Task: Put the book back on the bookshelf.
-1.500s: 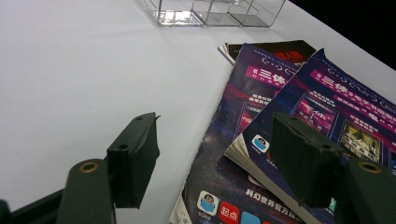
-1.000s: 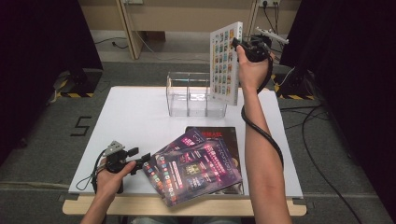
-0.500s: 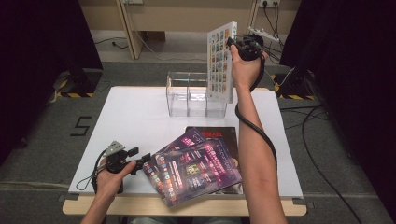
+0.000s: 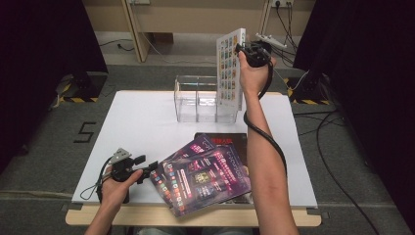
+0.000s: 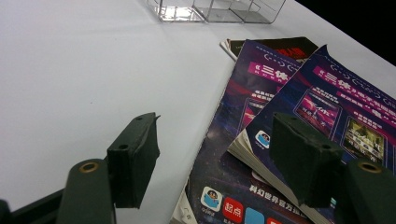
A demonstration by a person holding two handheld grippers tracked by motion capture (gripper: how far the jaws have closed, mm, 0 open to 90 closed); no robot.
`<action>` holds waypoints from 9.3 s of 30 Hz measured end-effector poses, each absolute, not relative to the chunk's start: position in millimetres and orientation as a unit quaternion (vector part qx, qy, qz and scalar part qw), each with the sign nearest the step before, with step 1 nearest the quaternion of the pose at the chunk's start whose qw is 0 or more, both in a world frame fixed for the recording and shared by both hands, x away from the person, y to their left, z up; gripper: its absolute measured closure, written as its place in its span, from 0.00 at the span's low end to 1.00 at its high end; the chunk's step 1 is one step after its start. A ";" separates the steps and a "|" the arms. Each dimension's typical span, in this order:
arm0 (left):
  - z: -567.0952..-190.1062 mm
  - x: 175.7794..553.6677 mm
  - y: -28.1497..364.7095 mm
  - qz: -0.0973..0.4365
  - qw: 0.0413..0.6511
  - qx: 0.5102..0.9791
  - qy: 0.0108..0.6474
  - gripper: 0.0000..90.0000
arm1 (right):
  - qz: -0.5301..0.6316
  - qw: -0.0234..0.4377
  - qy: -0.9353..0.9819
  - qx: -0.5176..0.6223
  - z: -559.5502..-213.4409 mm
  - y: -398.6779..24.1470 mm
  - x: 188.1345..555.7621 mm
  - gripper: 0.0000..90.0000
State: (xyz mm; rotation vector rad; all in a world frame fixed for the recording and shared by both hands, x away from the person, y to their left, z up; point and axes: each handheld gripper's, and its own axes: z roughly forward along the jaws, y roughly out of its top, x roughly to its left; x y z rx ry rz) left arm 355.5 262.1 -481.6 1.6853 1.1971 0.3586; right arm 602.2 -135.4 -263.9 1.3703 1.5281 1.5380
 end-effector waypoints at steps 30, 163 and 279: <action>-481.5 353.2 259.3 0.149 0.500 0.696 0.494 0.36 | 0.565 0.308 0.586 0.493 -314.0 -150.1 549.1 0.82; -480.0 353.8 261.8 0.154 0.504 0.694 0.491 0.36 | 0.490 0.310 0.624 0.524 -281.1 -129.4 552.1 0.83; -479.3 352.4 254.6 0.161 0.497 0.706 0.479 0.36 | 0.459 0.297 0.656 0.520 -312.2 -145.3 548.0 0.59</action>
